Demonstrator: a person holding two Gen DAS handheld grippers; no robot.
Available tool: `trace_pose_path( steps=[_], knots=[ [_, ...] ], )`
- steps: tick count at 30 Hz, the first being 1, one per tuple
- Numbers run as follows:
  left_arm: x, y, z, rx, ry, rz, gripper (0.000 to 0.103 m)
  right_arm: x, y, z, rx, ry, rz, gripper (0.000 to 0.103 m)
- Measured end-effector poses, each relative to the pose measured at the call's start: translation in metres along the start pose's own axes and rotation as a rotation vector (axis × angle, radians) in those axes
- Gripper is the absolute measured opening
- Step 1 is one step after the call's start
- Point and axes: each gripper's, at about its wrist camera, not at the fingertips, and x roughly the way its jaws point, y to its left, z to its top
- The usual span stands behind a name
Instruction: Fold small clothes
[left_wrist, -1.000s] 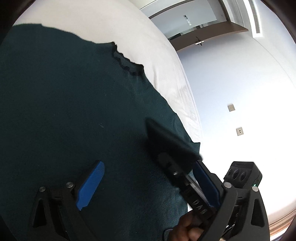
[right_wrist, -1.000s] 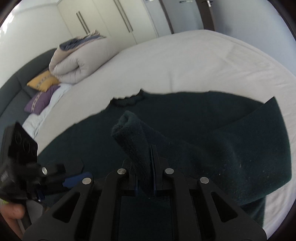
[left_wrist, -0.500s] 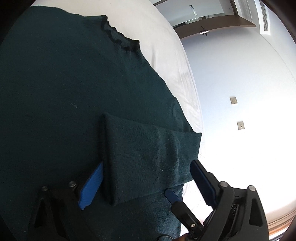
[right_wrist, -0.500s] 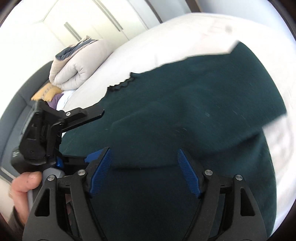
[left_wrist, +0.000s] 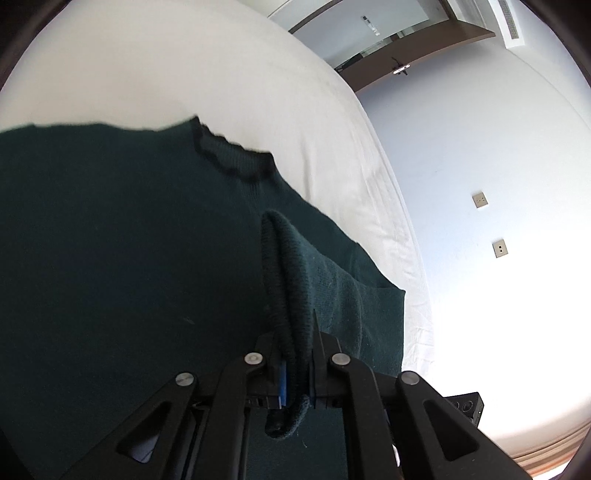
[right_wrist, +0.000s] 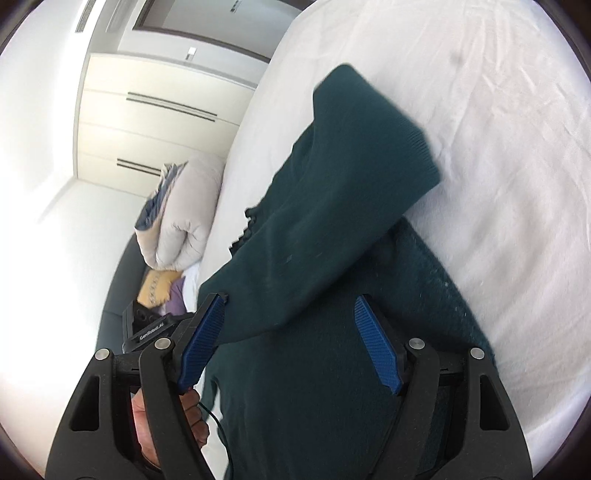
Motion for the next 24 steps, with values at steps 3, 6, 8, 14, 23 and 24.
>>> trace_pose_path(
  steps=[3, 6, 8, 14, 23, 24],
  knots=[
    [-0.018, 0.022, 0.015, -0.002, -0.035, 0.047, 0.007, -0.004, -0.005, 0.013, 0.022, -0.025, 0.006, 0.072],
    [-0.026, 0.055, 0.025, -0.044, -0.061, 0.096, 0.007, 0.006, -0.008, 0.026, 0.036, -0.035, -0.006, 0.072],
    [-0.023, 0.074, 0.029, -0.077, -0.052, 0.112, 0.007, 0.007, -0.011, 0.033, 0.043, -0.046, -0.023, 0.072],
    [-0.012, 0.094, 0.029, -0.08, -0.045, 0.14, 0.007, 0.002, -0.026, 0.043, 0.081, -0.061, 0.003, 0.072],
    [-0.008, 0.087, 0.015, -0.006, -0.036, 0.171, 0.011, -0.032, -0.007, 0.065, 0.027, -0.009, 0.051, 0.073],
    [-0.007, 0.09, 0.013, -0.01, -0.041, 0.168, 0.011, -0.032, -0.001, 0.073, 0.009, -0.003, 0.05, 0.073]
  ],
)
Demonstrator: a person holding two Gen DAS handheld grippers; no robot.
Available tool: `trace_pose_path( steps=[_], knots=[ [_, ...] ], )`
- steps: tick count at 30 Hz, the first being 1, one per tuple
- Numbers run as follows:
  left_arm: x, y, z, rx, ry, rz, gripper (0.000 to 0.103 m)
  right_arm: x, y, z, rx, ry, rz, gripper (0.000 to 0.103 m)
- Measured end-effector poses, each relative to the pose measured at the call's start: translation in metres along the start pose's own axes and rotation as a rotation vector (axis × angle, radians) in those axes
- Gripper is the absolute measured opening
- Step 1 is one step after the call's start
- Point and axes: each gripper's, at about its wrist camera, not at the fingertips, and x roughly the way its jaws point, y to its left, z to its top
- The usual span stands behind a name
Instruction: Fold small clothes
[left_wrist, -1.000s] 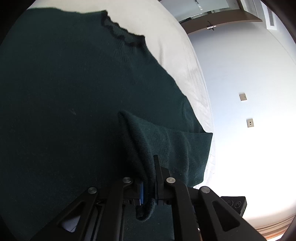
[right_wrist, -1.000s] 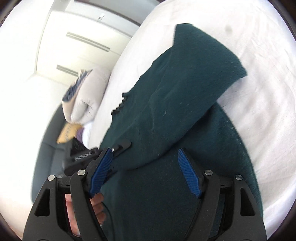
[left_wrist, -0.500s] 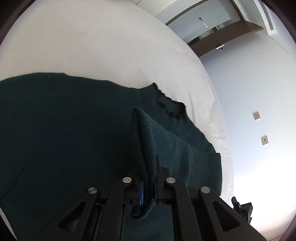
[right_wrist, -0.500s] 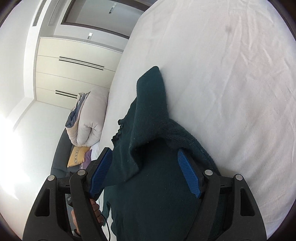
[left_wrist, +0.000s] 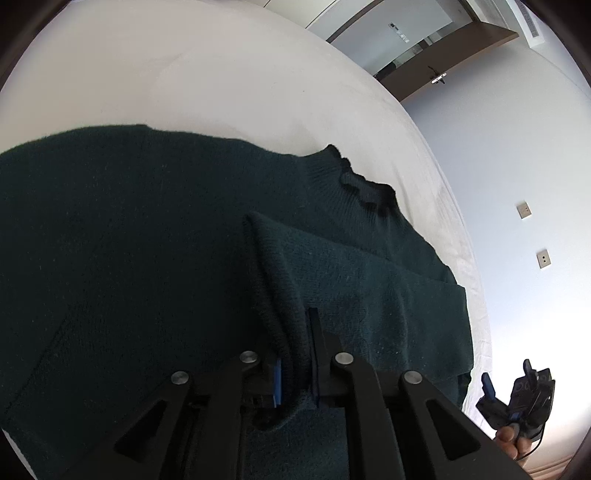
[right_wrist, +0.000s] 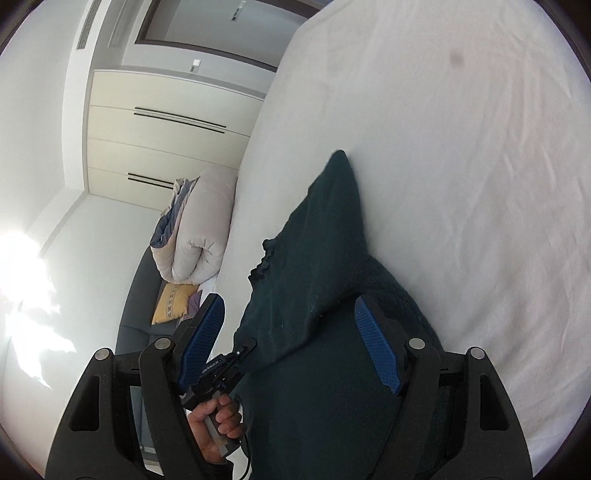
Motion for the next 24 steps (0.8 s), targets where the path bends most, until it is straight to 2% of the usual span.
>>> trace_pose_path(
  steps=[3, 5, 8, 10, 14, 24],
  knots=[
    [0.001, 0.01, -0.002, -0.02, -0.012, -0.036, 0.013, 0.018, 0.008, 0.022, -0.03, 0.086, -0.018, 0.073],
    [0.0, 0.016, -0.004, 0.01, -0.032, -0.066, 0.013, 0.034, 0.008, 0.033, -0.031, 0.123, -0.048, 0.073],
    [-0.001, 0.03, -0.013, 0.056, -0.101, -0.145, 0.012, 0.064, 0.009, 0.045, -0.04, 0.182, -0.003, 0.073],
    [-0.005, 0.034, -0.015, 0.06, -0.117, -0.162, 0.012, 0.085, 0.003, 0.054, -0.034, 0.212, -0.034, 0.073],
    [-0.007, 0.034, -0.018, 0.081, -0.134, -0.143, 0.012, 0.109, 0.0, 0.079, -0.048, 0.198, -0.05, 0.072],
    [-0.01, 0.049, -0.018, 0.048, -0.137, -0.196, 0.012, 0.145, -0.01, 0.141, 0.024, 0.206, -0.021, 0.072]
  ],
)
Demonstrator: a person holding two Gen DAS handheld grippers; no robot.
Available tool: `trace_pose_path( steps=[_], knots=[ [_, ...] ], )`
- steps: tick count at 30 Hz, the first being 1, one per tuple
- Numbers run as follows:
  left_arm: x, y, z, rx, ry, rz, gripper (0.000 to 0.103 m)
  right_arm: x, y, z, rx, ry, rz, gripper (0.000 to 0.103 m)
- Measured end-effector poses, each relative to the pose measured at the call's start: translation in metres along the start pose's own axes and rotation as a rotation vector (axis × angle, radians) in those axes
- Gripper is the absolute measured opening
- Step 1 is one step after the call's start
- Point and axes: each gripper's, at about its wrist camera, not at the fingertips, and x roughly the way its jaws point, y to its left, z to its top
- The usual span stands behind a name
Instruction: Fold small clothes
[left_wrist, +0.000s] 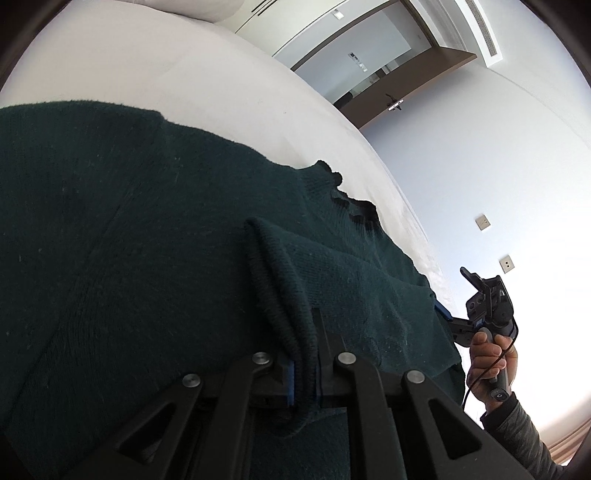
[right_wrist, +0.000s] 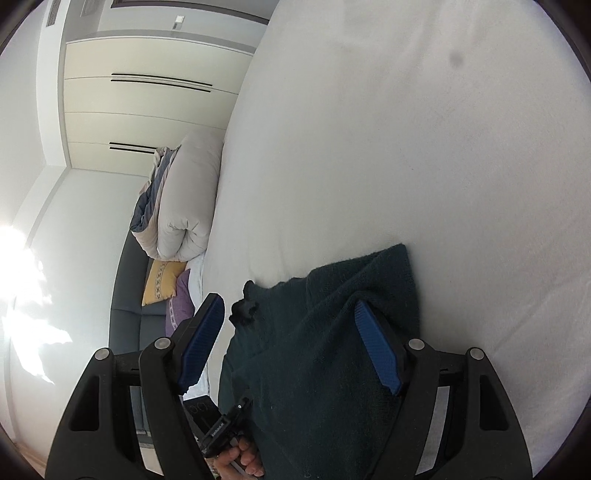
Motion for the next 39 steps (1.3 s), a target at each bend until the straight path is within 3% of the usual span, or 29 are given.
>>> trace_pose_path(
  steps=[4, 7, 11, 18, 23, 30, 31, 35, 39],
  knots=[
    [-0.001, 0.001, 0.0, -0.005, 0.0, -0.002, 0.012, -0.002, -0.001, -0.007, -0.041, 0.023, 0.01, 0.072],
    [-0.002, 0.002, 0.0, -0.004, 0.0, 0.0, 0.012, -0.006, 0.0, -0.025, -0.039, 0.092, 0.022, 0.073],
    [-0.002, 0.002, 0.001, -0.007, 0.0, -0.004, 0.012, -0.015, -0.003, -0.059, -0.033, 0.16, 0.02, 0.073],
    [-0.004, 0.005, 0.002, -0.014, -0.003, -0.019, 0.012, -0.039, -0.022, -0.122, -0.051, 0.182, 0.044, 0.073],
    [-0.007, 0.01, 0.003, -0.021, -0.008, -0.038, 0.012, -0.051, -0.023, -0.154, -0.13, 0.149, 0.01, 0.072],
    [-0.019, 0.009, 0.008, -0.045, 0.019, -0.04, 0.012, -0.074, -0.017, -0.204, -0.106, 0.037, -0.049, 0.073],
    [-0.026, 0.007, 0.008, -0.052, 0.019, -0.032, 0.015, -0.078, -0.014, -0.214, -0.107, 0.034, -0.056, 0.073],
    [-0.078, 0.015, 0.0, -0.073, -0.058, 0.013, 0.05, -0.09, -0.002, -0.252, -0.127, 0.036, -0.036, 0.073],
    [-0.146, 0.038, -0.001, -0.125, -0.168, 0.072, 0.059, -0.102, -0.004, -0.278, -0.1, 0.01, -0.007, 0.073]
  ],
)
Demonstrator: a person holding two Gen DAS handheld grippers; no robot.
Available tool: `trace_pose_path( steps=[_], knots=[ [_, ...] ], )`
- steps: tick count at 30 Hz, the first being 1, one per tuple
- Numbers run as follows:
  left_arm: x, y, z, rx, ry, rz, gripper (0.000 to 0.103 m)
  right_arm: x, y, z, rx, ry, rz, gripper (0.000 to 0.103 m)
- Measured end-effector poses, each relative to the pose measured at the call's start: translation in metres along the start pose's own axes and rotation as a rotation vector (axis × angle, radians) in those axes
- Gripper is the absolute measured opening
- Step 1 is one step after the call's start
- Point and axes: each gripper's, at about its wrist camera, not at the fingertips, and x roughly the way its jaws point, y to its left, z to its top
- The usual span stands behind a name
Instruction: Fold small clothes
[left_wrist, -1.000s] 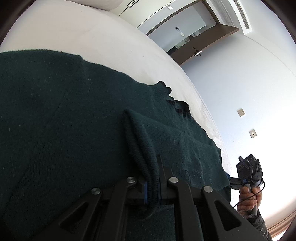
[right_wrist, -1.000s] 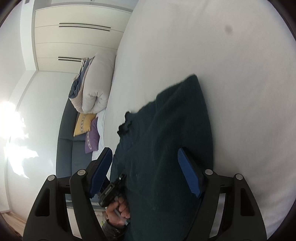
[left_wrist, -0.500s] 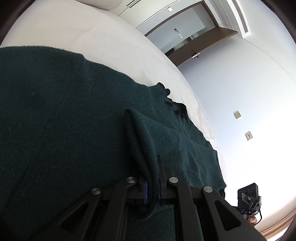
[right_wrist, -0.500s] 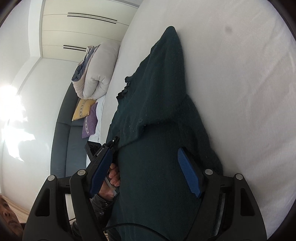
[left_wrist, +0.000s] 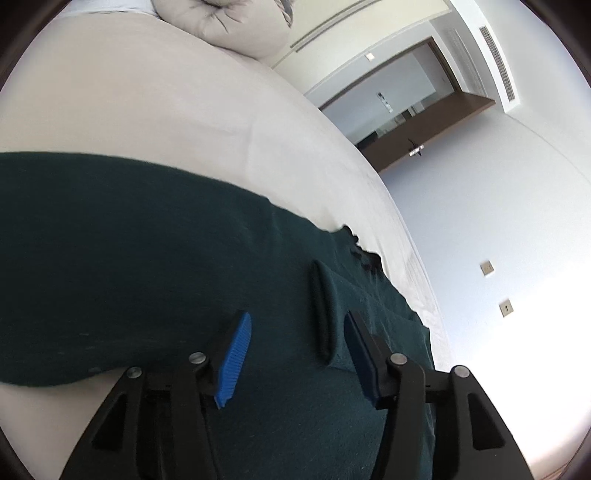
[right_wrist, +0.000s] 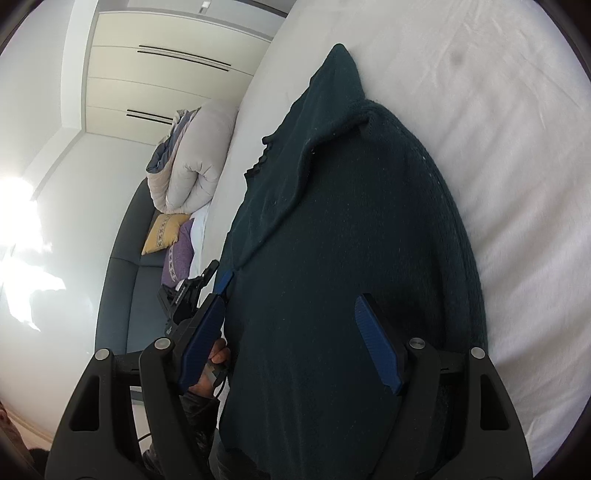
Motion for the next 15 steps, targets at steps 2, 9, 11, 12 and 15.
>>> trace_pose_path(
  steps=[2, 9, 11, 12, 15],
  knots=[
    [-0.032, 0.012, 0.006, -0.023, -0.062, 0.029, 0.07, -0.004, 0.001, -0.011, 0.028, -0.014, 0.026, 0.073],
    [-0.121, 0.046, -0.004, -0.06, -0.174, 0.077, 0.088, -0.003, 0.021, -0.042, -0.012, 0.023, 0.025, 0.073],
    [-0.134, 0.063, -0.015, -0.097, -0.176, 0.097, 0.089, -0.004, 0.026, -0.046, -0.022, 0.025, 0.027, 0.073],
    [-0.139, 0.073, -0.021, -0.122, -0.177, 0.093, 0.089, -0.005, 0.028, -0.045, -0.027, 0.02, 0.028, 0.073],
    [-0.147, 0.095, -0.039, -0.193, -0.198, 0.063, 0.089, -0.005, 0.042, -0.029, -0.062, 0.002, 0.038, 0.073]
  ],
)
